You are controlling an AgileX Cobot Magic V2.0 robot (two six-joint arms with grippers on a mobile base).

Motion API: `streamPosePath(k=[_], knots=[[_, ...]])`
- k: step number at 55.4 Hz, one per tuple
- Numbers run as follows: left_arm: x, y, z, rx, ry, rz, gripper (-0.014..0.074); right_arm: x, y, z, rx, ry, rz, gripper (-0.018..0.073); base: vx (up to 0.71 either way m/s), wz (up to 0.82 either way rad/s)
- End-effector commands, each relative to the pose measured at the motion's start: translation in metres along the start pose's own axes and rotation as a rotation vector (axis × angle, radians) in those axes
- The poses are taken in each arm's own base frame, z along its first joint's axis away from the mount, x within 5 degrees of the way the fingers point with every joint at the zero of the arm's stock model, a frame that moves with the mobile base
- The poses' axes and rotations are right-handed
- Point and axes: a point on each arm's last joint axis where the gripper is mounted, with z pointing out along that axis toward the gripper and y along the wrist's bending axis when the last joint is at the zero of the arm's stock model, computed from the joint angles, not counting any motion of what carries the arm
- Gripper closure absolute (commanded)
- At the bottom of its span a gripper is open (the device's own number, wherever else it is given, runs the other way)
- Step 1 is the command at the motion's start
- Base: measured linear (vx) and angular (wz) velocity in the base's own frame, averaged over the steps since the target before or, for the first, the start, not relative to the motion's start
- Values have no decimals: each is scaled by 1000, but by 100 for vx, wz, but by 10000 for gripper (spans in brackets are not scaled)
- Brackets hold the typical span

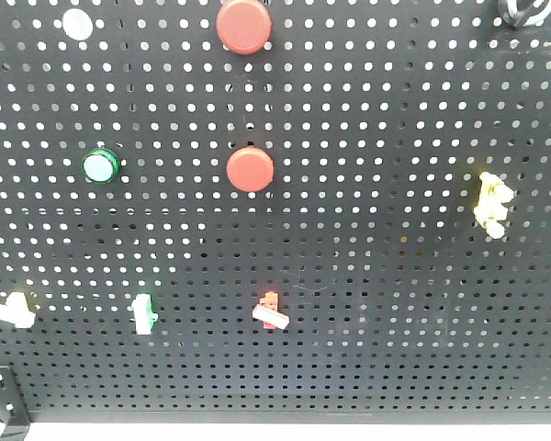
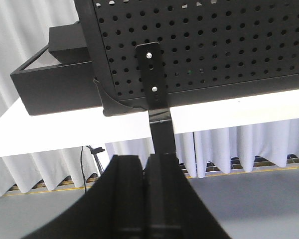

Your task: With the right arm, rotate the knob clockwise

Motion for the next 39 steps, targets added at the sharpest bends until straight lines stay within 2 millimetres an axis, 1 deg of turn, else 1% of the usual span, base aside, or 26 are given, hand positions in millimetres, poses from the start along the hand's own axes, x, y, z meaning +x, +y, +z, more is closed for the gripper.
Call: streamPosePath(k=[1,16,21,24,30,33,37,38,39], knots=[[1,-1,1,4,-68,-9,603,-9,7,-2,-48,-29,-28,156,0,0],[1,-1,1,4,-68,-9,603,-9,8,-2,-55,-29,-29,156,0,0],[1,-1,1,4,-68,-9,603,-9,1,-3,15,-30,-50,170,0,0],[1,-1,1,4,-68,-9,603,-8,1,-3,20,-28,-53,192,0,0],[1,-1,1,4,-68,-9,603,-11,2,-8,13,-37,-52,279,0,0],[1,-1,1,4,-68,-9,603,-12,2,-12,16,-37,-52,351,0,0],[1,-1,1,4,-68,-9,603,-14,3,-21,16,-37,-104,473,0,0],[1,-1,1,4,-68,-9,603,-14,3,-23,15,-38,-160,496,0,0],[1,-1,1,4,-68,-9,603,-14,3,-27,10,-40,-163,533,0,0]])
